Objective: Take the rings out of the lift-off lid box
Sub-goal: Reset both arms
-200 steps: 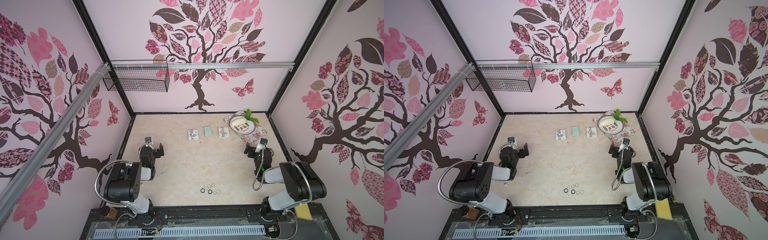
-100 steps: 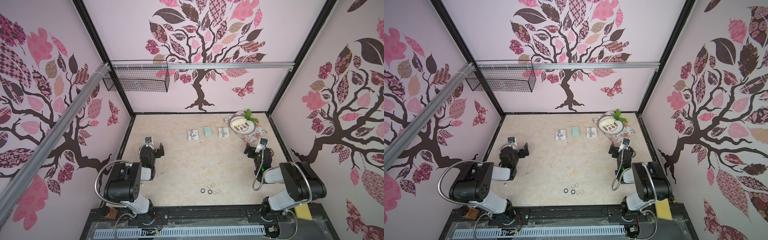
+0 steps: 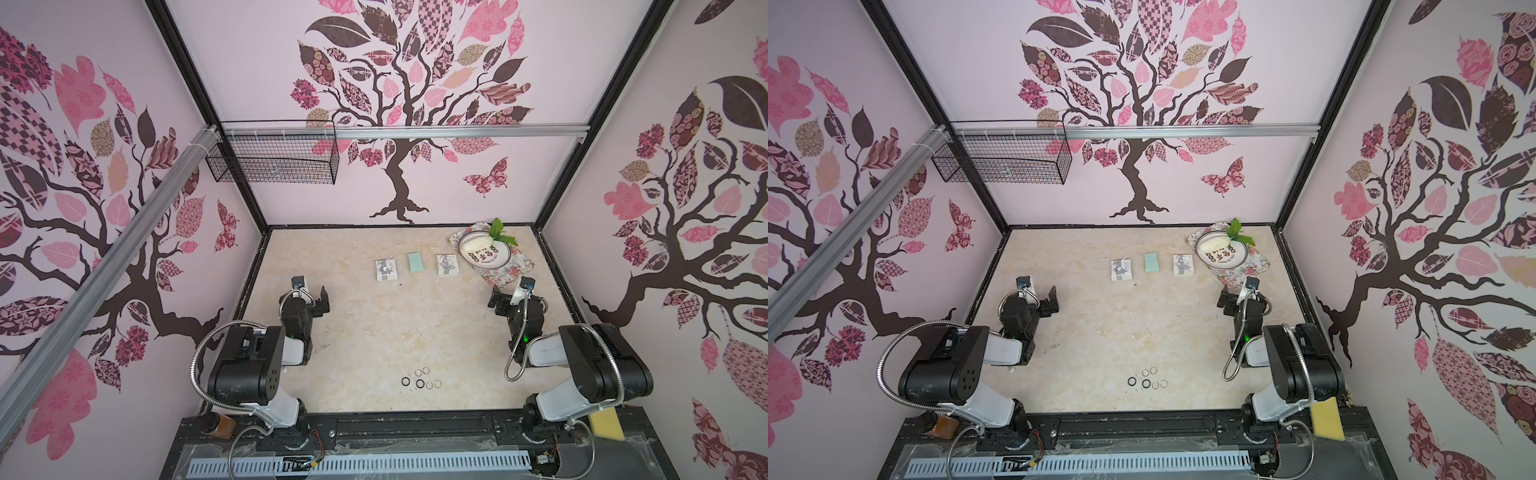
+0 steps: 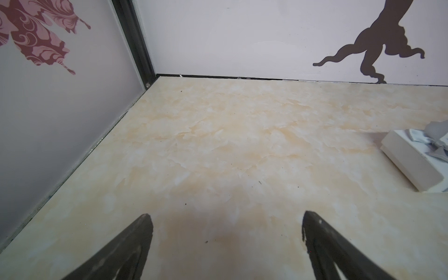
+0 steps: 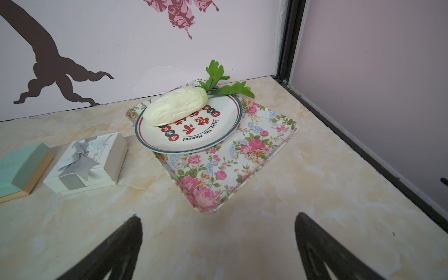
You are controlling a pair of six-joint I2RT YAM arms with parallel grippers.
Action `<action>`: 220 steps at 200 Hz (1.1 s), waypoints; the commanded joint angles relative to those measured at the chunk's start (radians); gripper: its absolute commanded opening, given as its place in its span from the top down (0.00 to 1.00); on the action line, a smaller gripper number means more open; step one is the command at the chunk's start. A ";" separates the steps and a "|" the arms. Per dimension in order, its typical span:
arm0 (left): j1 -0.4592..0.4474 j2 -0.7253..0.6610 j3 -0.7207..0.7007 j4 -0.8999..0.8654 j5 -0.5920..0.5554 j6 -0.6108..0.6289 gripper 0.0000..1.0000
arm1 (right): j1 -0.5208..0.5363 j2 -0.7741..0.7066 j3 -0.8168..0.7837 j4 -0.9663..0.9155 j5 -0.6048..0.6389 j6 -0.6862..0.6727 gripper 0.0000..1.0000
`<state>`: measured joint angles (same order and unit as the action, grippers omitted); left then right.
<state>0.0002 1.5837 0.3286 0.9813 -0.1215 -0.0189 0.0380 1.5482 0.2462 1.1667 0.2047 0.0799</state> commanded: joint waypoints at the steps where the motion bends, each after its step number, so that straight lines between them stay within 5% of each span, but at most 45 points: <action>1: 0.001 0.001 0.037 -0.018 -0.017 0.006 0.02 | 0.002 0.004 0.024 0.010 -0.002 0.006 0.00; 123: 0.001 -0.001 0.031 -0.013 -0.017 0.009 0.02 | 0.003 0.005 0.023 0.010 -0.002 0.006 0.00; 158: -0.067 -0.009 -0.167 0.319 0.001 0.096 0.02 | 0.002 0.004 0.023 0.010 -0.002 0.007 0.00; 179: -0.062 0.028 -0.080 0.239 -0.020 0.089 0.02 | 0.003 0.004 0.023 0.010 -0.002 0.006 0.00; 193: -0.048 -0.003 0.009 0.028 -0.093 0.039 0.02 | 0.002 0.004 0.023 0.010 -0.002 0.005 0.00; 205: 0.031 0.005 0.052 -0.040 0.054 -0.008 0.02 | 0.003 0.005 0.023 0.010 -0.002 0.006 0.00; 220: 0.041 0.003 0.049 -0.038 0.071 -0.017 0.02 | 0.002 0.004 0.024 0.010 -0.003 0.006 0.00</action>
<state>0.0006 1.5959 0.3305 1.0142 -0.1089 0.0063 0.0380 1.5482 0.2462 1.1667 0.2047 0.0795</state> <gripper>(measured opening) 0.982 0.997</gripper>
